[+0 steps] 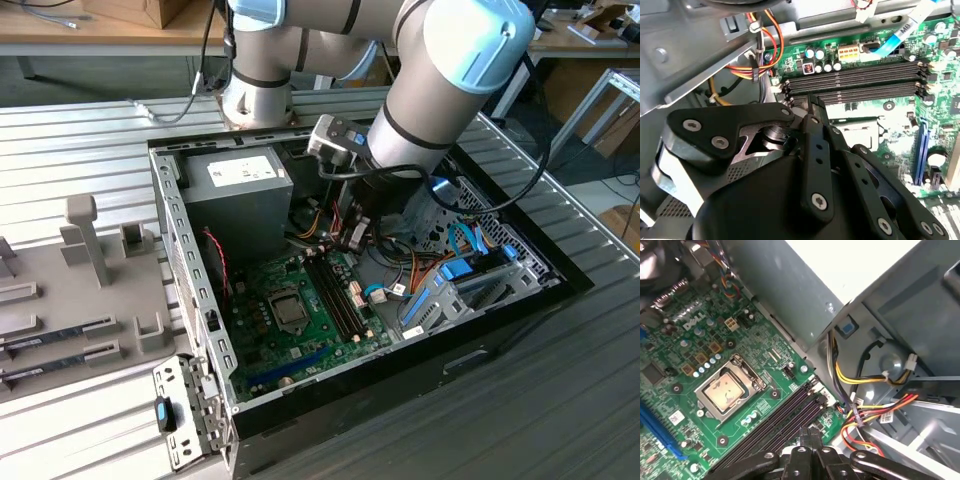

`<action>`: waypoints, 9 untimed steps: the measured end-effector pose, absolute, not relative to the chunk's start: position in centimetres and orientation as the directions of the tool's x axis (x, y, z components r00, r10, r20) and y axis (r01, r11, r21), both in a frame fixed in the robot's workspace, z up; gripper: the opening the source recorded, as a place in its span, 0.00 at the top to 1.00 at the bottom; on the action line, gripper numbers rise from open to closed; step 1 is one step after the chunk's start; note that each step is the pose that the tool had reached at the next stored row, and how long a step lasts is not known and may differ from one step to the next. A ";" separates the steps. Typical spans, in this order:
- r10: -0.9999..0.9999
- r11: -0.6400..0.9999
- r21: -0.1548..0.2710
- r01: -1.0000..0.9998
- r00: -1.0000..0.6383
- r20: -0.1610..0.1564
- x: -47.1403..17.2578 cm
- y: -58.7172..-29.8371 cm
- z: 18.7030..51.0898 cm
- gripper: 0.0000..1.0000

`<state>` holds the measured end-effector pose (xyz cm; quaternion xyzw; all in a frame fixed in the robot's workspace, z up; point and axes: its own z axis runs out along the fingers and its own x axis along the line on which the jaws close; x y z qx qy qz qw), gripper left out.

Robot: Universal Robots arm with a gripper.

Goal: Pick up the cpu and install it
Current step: 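Close the cpu cover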

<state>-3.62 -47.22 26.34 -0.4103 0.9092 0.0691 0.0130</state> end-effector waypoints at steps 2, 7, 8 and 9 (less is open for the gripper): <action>-0.760 0.636 0.115 -0.763 -0.645 -0.081 -3.6 -47.1 26.3 0.89; -0.845 0.518 0.116 -0.847 -0.528 -0.082 -3.6 -47.1 26.3 0.89; -0.853 0.506 0.116 -0.855 -0.516 -0.082 -3.6 -47.1 26.3 0.89; -0.861 0.492 0.116 -0.863 -0.502 -0.082 -3.6 -46.9 26.3 0.89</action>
